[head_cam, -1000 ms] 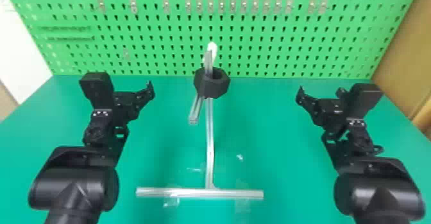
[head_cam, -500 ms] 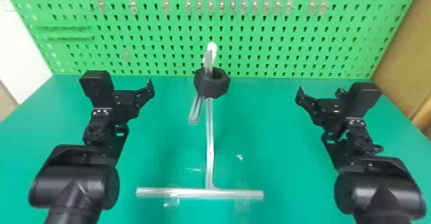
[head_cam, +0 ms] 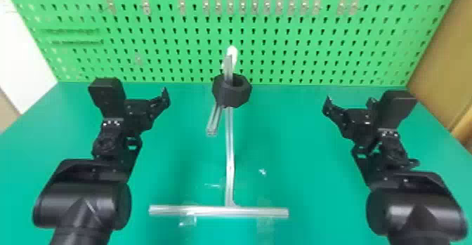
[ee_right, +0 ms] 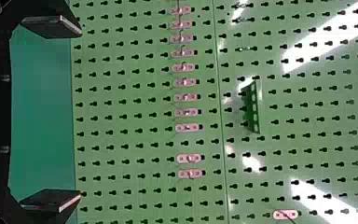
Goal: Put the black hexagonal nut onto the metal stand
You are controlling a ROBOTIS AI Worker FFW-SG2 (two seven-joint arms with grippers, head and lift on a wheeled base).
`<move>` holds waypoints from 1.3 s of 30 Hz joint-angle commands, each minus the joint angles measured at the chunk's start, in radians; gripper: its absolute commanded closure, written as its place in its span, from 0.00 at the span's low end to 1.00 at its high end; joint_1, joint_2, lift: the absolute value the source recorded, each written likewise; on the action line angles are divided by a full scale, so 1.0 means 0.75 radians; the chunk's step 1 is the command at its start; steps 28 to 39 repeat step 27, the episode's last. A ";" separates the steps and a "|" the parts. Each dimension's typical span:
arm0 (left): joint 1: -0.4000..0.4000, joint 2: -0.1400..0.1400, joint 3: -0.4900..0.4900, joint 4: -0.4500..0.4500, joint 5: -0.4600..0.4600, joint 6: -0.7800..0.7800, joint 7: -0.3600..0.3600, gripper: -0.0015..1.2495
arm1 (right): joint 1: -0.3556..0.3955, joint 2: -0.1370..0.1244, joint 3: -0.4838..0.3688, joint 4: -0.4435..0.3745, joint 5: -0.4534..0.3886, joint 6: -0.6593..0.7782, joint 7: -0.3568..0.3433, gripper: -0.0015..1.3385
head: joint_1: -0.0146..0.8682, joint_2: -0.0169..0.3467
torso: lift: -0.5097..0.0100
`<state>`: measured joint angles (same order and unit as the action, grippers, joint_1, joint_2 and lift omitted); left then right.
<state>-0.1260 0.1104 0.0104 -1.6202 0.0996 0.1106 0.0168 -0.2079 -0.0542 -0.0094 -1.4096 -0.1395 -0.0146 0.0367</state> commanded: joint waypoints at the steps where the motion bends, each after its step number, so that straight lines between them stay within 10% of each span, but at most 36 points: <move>1: 0.000 -0.002 0.000 0.002 0.002 -0.004 0.000 0.09 | 0.001 -0.001 0.006 -0.004 -0.002 0.001 0.000 0.07 | 0.80 0.27 | 0.98; 39: 0.000 -0.006 0.000 0.002 0.000 -0.008 0.000 0.09 | -0.001 -0.003 0.008 -0.012 -0.012 0.017 0.000 0.07 | 0.80 0.27 | 0.98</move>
